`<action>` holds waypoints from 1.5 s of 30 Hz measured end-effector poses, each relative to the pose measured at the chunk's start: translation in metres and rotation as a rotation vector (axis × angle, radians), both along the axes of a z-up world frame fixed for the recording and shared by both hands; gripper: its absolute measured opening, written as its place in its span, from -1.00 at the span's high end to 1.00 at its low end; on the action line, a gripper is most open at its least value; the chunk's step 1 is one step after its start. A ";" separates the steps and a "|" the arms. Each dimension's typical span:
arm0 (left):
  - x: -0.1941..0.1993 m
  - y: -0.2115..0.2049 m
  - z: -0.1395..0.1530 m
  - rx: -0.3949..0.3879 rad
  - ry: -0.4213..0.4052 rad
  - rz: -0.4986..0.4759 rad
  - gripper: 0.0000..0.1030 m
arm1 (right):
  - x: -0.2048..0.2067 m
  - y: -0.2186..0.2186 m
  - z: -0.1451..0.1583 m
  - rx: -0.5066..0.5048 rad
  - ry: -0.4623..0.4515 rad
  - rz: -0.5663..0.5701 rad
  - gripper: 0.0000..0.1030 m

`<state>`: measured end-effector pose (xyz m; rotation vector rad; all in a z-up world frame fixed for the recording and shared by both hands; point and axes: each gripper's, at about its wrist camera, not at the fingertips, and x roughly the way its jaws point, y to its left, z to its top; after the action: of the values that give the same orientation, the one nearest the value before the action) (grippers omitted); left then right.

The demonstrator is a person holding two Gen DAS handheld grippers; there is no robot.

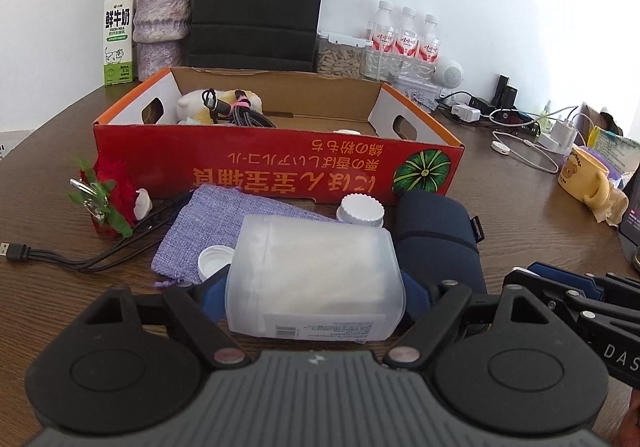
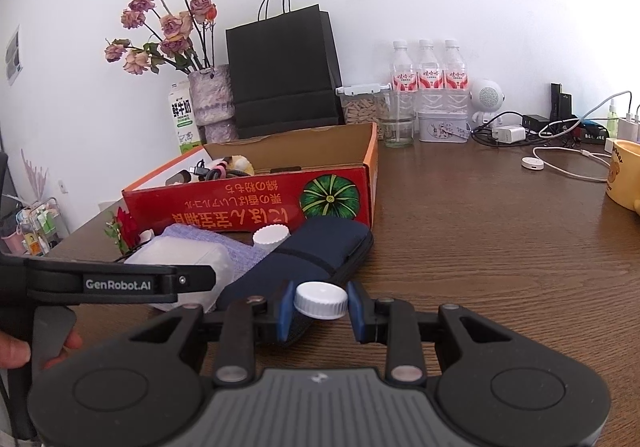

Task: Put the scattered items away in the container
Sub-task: 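Carry the container with the left tool while the right tool carries the bottle into the box, then open the left tool releasing the container while the right tool releases the bottle in the box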

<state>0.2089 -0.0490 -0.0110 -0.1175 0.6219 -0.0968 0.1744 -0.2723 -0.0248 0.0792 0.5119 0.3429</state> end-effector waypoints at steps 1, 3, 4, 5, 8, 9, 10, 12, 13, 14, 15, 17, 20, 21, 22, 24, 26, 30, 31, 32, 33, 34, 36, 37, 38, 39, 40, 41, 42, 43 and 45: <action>-0.001 0.002 0.002 -0.005 -0.008 0.002 -0.63 | 0.001 0.002 0.001 -0.002 -0.002 0.000 0.46; -0.005 0.006 0.009 -0.019 -0.034 0.004 -0.63 | 0.003 0.005 0.005 -0.003 -0.009 0.002 0.46; -0.007 0.008 0.013 -0.023 -0.051 0.006 -0.63 | 0.004 0.008 0.008 -0.004 -0.016 0.004 0.46; -0.008 0.011 0.019 -0.028 -0.071 0.009 -0.63 | 0.005 0.010 0.011 -0.008 -0.025 0.005 0.46; -0.009 0.016 0.034 -0.040 -0.126 0.009 -0.63 | 0.012 0.019 0.023 -0.016 -0.060 0.010 0.46; -0.008 0.017 0.039 -0.043 -0.144 0.008 -0.63 | 0.015 0.022 0.028 -0.017 -0.074 0.012 0.46; -0.006 0.018 0.045 -0.046 -0.164 0.009 -0.63 | 0.018 0.025 0.033 -0.018 -0.089 0.014 0.46; 0.000 0.021 0.055 -0.051 -0.197 0.011 -0.63 | 0.026 0.032 0.043 -0.020 -0.119 0.019 0.46; 0.003 0.023 0.060 -0.055 -0.212 0.011 -0.63 | 0.030 0.036 0.048 -0.020 -0.134 0.022 0.46; 0.007 0.025 0.066 -0.059 -0.227 0.011 -0.63 | 0.035 0.040 0.052 -0.021 -0.145 0.023 0.46; 0.012 0.026 0.071 -0.062 -0.240 0.011 -0.63 | 0.040 0.044 0.057 -0.022 -0.157 0.024 0.46; 0.023 0.029 0.079 -0.065 -0.257 0.011 -0.63 | 0.052 0.053 0.066 -0.025 -0.180 0.026 0.46; 0.042 0.033 0.087 -0.060 -0.280 0.011 -0.63 | 0.070 0.065 0.074 -0.026 -0.201 0.030 0.46; 0.048 0.034 0.089 -0.060 -0.284 0.013 -0.64 | 0.077 0.069 0.076 -0.027 -0.205 0.030 0.46; 0.054 0.036 0.090 -0.063 -0.287 0.013 -0.64 | 0.086 0.073 0.078 -0.028 -0.208 0.030 0.46; 0.068 0.038 0.089 -0.069 -0.288 0.017 -0.64 | 0.102 0.079 0.080 -0.031 -0.209 0.025 0.46; 0.082 0.041 0.086 -0.076 -0.277 0.022 -0.64 | 0.119 0.085 0.079 -0.034 -0.202 0.019 0.46; 0.103 0.045 0.082 -0.086 -0.266 0.013 -0.64 | 0.147 0.092 0.072 -0.056 -0.196 0.010 0.46; 0.108 0.045 0.081 -0.084 -0.266 0.013 -0.64 | 0.153 0.093 0.070 -0.055 -0.191 0.009 0.46; 0.115 0.045 0.079 -0.085 -0.267 0.015 -0.64 | 0.160 0.093 0.066 -0.053 -0.183 0.007 0.46; 0.121 0.045 0.077 -0.084 -0.266 0.017 -0.64 | 0.165 0.092 0.060 -0.046 -0.174 0.005 0.46; 0.128 0.045 0.073 -0.081 -0.262 0.017 -0.64 | 0.170 0.091 0.054 -0.036 -0.158 0.004 0.46; 0.139 0.045 0.063 -0.072 -0.245 0.019 -0.64 | 0.178 0.090 0.040 -0.045 -0.122 -0.002 0.46; 0.144 0.044 0.056 -0.059 -0.223 0.017 -0.64 | 0.180 0.090 0.035 -0.056 -0.109 -0.006 0.46; 0.148 0.043 0.050 -0.056 -0.199 0.015 -0.64 | 0.182 0.091 0.030 -0.067 -0.098 -0.006 0.46; 0.151 0.043 0.045 -0.064 -0.179 0.018 -0.64 | 0.183 0.092 0.026 -0.073 -0.091 -0.005 0.46; 0.154 0.043 0.041 -0.066 -0.162 0.018 -0.64 | 0.185 0.092 0.024 -0.077 -0.085 -0.001 0.46; 0.156 0.043 0.038 -0.059 -0.157 0.017 -0.64 | 0.185 0.092 0.022 -0.078 -0.083 0.001 0.46; 0.156 0.042 0.036 -0.047 -0.159 0.019 -0.64 | 0.185 0.092 0.021 -0.078 -0.083 0.002 0.46; 0.156 0.040 0.034 -0.031 -0.163 0.022 -0.64 | 0.184 0.093 0.021 -0.077 -0.084 0.004 0.46; 0.156 0.038 0.033 -0.014 -0.165 0.023 -0.64 | 0.182 0.093 0.021 -0.078 -0.093 0.005 0.46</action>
<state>0.3646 -0.0105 0.0215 -0.1286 0.4548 -0.0877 0.3565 -0.1797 -0.0034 -0.0134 0.4325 0.3295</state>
